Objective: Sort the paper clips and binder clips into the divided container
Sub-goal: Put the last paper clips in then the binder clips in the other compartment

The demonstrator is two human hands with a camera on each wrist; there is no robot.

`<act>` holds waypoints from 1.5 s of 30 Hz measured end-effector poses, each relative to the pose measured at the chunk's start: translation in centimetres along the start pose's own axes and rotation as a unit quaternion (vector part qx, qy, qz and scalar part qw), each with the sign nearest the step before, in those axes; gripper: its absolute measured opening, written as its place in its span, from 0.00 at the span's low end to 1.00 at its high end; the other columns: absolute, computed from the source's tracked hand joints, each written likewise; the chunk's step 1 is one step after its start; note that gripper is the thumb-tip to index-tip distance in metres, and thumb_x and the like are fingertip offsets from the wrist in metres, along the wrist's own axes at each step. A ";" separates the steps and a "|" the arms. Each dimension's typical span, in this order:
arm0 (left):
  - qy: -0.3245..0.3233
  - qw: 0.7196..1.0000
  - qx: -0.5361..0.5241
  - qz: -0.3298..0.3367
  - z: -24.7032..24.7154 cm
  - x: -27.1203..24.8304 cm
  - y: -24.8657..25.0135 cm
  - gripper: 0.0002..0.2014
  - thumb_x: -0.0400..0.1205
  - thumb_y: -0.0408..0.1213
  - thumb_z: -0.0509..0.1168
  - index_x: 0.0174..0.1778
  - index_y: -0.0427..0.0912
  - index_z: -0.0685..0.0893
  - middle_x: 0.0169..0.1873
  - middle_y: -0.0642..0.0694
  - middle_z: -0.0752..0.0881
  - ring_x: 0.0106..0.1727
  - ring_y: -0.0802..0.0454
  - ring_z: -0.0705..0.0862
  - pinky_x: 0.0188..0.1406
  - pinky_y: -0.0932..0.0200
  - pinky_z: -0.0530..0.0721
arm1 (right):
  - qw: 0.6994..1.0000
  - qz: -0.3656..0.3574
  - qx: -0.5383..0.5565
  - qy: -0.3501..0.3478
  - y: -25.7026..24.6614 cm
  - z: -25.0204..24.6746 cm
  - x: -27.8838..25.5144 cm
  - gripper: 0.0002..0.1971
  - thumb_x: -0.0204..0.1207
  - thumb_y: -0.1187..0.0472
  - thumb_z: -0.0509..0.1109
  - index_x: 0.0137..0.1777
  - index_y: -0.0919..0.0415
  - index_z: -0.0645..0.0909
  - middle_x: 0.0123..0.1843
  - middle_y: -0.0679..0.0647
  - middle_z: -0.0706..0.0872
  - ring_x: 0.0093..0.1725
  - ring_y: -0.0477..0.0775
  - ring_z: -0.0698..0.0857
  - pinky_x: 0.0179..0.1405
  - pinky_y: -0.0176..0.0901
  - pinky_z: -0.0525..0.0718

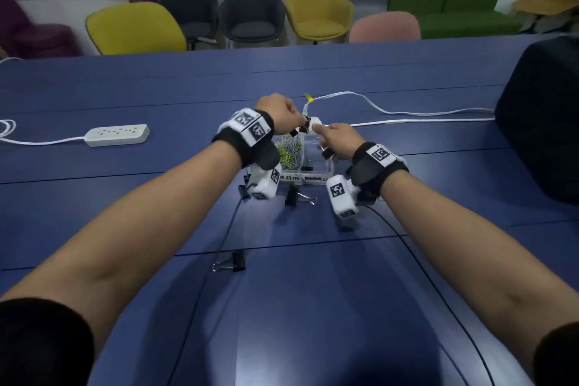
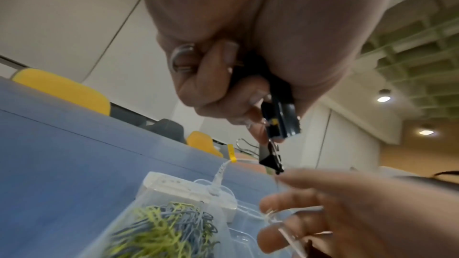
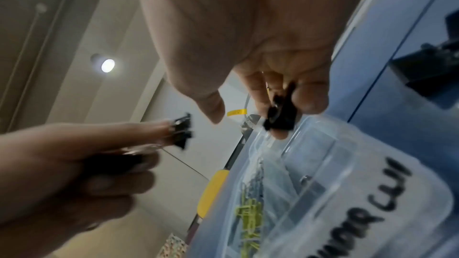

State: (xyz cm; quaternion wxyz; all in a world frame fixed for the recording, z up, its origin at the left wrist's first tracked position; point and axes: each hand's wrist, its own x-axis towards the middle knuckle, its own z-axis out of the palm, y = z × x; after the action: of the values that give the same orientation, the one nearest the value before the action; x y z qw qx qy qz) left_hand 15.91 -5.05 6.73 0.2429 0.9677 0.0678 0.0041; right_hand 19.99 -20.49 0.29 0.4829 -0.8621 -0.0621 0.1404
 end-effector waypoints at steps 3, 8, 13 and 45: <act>-0.036 0.998 0.045 -0.031 1.9 3.2 1.7 0.16 0.74 0.51 0.70 0.46 0.42 0.88 0.45 0.45 0.89 0.45 0.45 0.85 0.43 0.55 0.84 | 0.991 0.040 0.128 -0.011 -0.5 -0.6 -0.5 0.14 0.83 0.57 0.58 0.59 0.67 0.76 0.48 0.62 0.79 0.38 0.60 0.84 0.41 0.58 0.90; -0.069 0.987 0.145 -0.022 6.0 5.4 2.4 0.11 0.76 0.45 0.66 0.41 0.40 0.83 0.53 0.38 0.88 0.38 0.43 0.84 0.34 0.59 0.78 | 0.979 0.027 0.193 0.056 1.4 -2.6 -1.8 0.08 0.80 0.64 0.55 0.47 0.60 0.76 0.46 0.63 0.85 0.38 0.61 0.86 0.25 0.47 0.86; -0.078 0.992 0.104 -0.004 7.3 5.5 2.9 0.24 0.87 0.51 0.53 0.58 0.34 0.83 0.60 0.34 0.85 0.60 0.35 0.82 0.50 0.53 0.77 | 0.990 -0.020 -0.078 0.116 6.0 -5.7 -3.8 0.13 0.72 0.58 0.68 0.56 0.52 0.86 0.48 0.49 0.90 0.50 0.49 0.87 0.55 0.42 0.84; -0.103 0.935 0.229 0.253 12.3 -1.9 7.2 0.10 0.79 0.37 0.63 0.51 0.52 0.87 0.52 0.45 0.88 0.53 0.40 0.86 0.48 0.56 0.78 | 0.914 0.038 -0.404 0.023 10.0 -9.6 -9.2 0.15 0.71 0.54 0.72 0.55 0.59 0.84 0.55 0.57 0.87 0.55 0.59 0.84 0.48 0.42 0.80</act>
State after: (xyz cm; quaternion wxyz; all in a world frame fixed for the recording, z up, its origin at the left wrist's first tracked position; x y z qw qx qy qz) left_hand 15.48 -17.38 -0.72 0.0117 0.9774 -0.2051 -0.0497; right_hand 13.85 -35.85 -1.82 0.0889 -0.9884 -0.0697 0.1012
